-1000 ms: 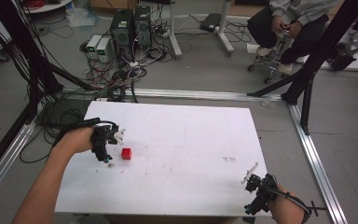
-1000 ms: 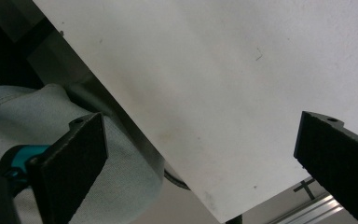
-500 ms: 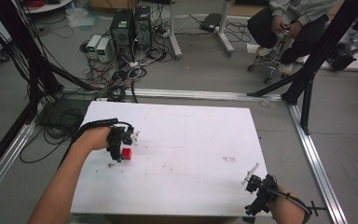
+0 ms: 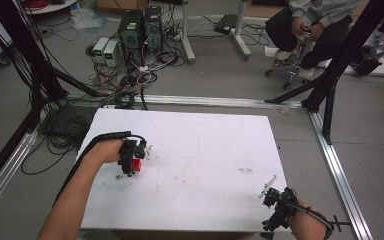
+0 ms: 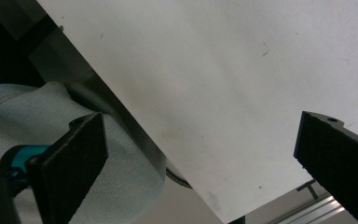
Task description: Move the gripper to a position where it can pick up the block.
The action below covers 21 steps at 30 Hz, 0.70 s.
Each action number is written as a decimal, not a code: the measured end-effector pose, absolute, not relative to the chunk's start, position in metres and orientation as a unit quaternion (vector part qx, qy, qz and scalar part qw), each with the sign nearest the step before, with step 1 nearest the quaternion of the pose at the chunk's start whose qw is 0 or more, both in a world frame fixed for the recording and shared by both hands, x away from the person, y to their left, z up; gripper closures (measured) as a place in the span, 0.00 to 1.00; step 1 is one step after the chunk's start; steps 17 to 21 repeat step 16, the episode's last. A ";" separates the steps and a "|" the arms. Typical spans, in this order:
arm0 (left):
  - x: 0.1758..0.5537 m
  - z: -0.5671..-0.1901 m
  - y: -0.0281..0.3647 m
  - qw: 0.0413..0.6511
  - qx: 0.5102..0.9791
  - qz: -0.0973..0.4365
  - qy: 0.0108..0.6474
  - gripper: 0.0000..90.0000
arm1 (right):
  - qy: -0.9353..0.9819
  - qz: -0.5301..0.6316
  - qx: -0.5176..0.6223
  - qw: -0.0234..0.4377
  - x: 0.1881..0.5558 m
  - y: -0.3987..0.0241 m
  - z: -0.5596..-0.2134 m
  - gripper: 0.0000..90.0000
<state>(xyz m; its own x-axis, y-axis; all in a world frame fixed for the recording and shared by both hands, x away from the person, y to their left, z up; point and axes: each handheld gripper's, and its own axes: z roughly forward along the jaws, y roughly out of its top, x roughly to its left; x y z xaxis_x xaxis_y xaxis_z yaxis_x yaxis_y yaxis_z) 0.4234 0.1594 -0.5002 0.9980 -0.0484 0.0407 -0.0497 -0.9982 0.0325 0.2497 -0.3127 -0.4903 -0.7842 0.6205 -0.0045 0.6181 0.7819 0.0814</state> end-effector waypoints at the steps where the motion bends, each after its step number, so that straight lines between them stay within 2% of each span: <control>1: 0.424 -0.501 0.159 0.014 0.999 0.019 -0.025 0.25 | 0.944 0.038 0.329 0.016 0.250 -0.313 -0.491 0.02; 21: 0.425 -0.506 0.159 0.015 0.999 0.016 -0.026 0.26 | 0.944 0.035 0.327 0.012 0.250 -0.311 -0.493 0.02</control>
